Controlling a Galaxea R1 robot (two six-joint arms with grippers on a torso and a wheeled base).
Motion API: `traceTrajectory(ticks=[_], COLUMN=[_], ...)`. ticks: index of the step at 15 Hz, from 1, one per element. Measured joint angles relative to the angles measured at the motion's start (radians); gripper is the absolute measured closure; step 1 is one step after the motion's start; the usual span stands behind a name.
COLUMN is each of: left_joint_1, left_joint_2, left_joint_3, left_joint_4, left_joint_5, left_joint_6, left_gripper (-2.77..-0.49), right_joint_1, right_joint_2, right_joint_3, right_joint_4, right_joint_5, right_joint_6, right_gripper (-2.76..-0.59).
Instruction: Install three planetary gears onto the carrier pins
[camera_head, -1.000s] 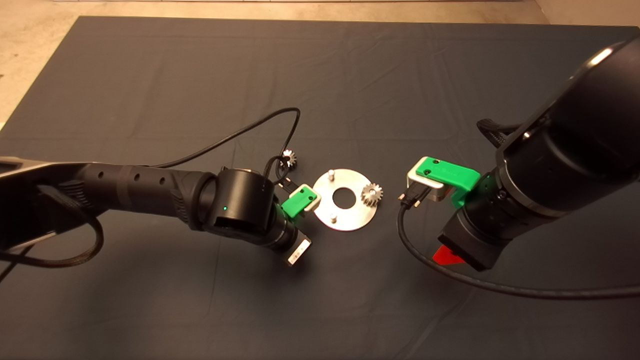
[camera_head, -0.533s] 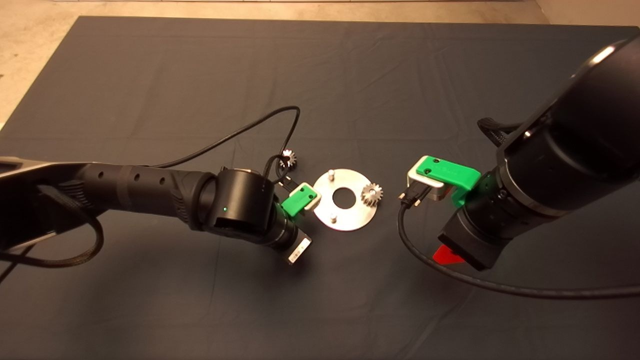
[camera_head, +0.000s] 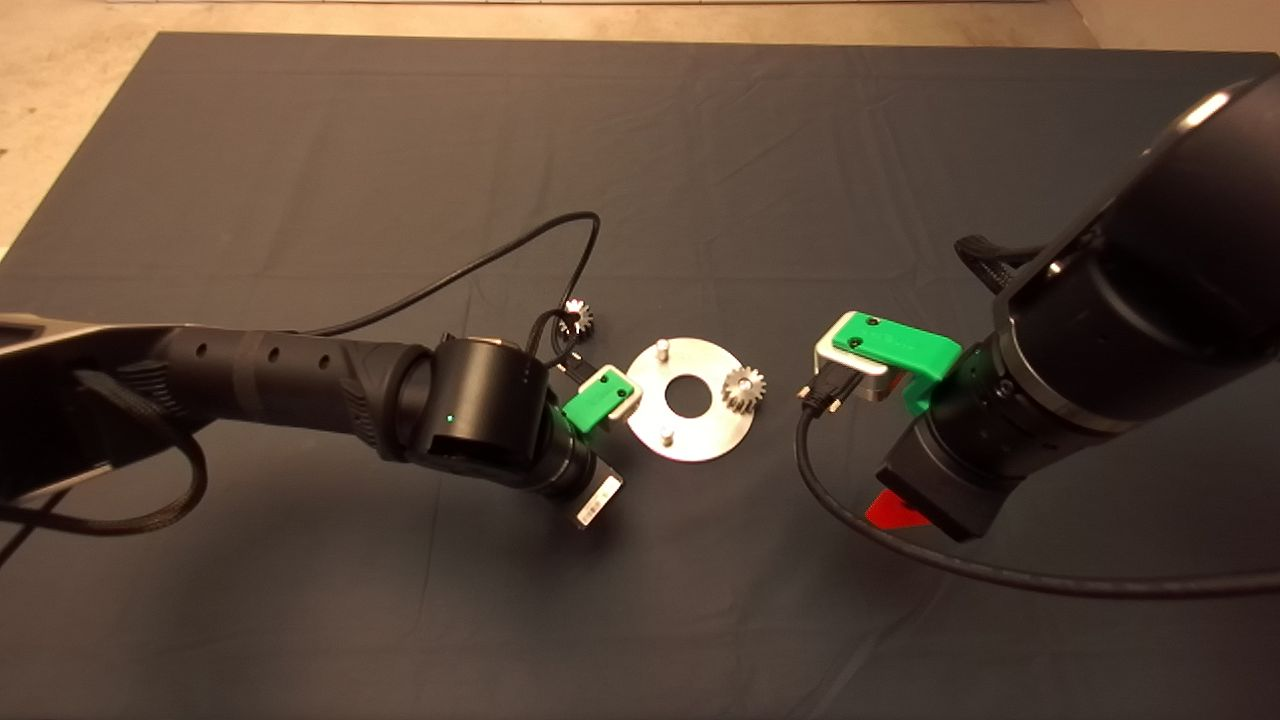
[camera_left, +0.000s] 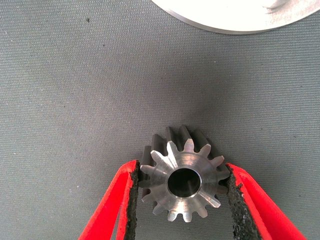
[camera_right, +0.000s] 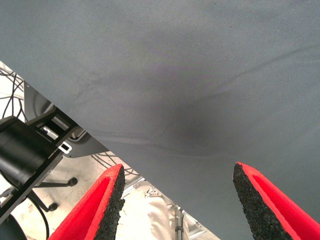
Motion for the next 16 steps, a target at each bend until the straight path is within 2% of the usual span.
traceTrajectory(ticks=[16], left_joint_1=[0.000], left_joint_2=[-0.008], left_joint_3=[0.001], left_joint_4=[0.000], left_joint_5=[-0.008], left_joint_6=[-0.007], left_gripper=[-0.89], right_joint_1=[0.000], right_joint_2=[0.000], right_joint_3=[0.000], right_joint_4=[0.000], right_joint_5=[0.000], right_joint_6=[0.000], right_gripper=[-1.60])
